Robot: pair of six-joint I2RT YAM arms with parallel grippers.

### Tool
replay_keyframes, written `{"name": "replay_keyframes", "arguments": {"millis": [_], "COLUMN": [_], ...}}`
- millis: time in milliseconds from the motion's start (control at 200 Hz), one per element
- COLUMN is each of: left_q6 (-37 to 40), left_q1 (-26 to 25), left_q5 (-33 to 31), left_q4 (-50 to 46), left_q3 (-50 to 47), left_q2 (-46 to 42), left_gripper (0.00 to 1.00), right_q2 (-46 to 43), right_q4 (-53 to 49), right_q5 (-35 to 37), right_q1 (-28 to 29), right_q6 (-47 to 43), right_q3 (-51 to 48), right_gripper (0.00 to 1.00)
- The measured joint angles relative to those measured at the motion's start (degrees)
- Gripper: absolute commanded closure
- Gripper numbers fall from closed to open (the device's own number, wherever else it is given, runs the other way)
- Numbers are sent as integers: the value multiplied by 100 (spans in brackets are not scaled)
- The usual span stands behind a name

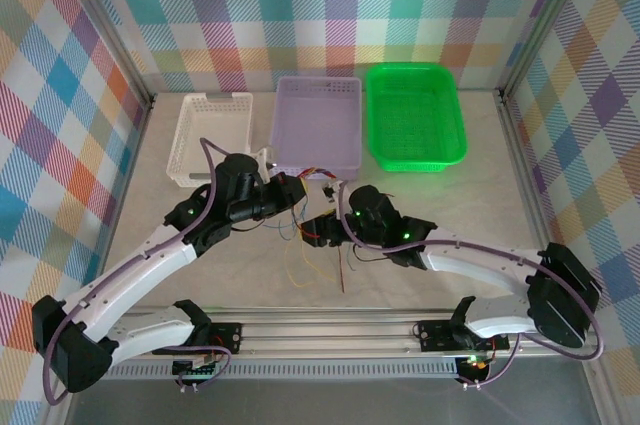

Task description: Untangle the cables

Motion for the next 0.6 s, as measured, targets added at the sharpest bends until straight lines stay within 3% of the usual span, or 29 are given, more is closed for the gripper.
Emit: {"name": "replay_keyframes", "arguments": {"millis": [420,600], "left_q6": [-579,-726], "left_q1": [0,0], "left_q5": [105,98], "left_q4": [398,439], "left_q3": [-396,-533], "left_q2": [-254,-334], "left_gripper": [100,100], "right_q2": [131,177], "right_q4": [1569,1886], "right_q5": [981,1126], "right_q1": [138,184], "right_q6": [-83,-103], "right_q3": [-452,-557], "right_gripper": [41,55]}}
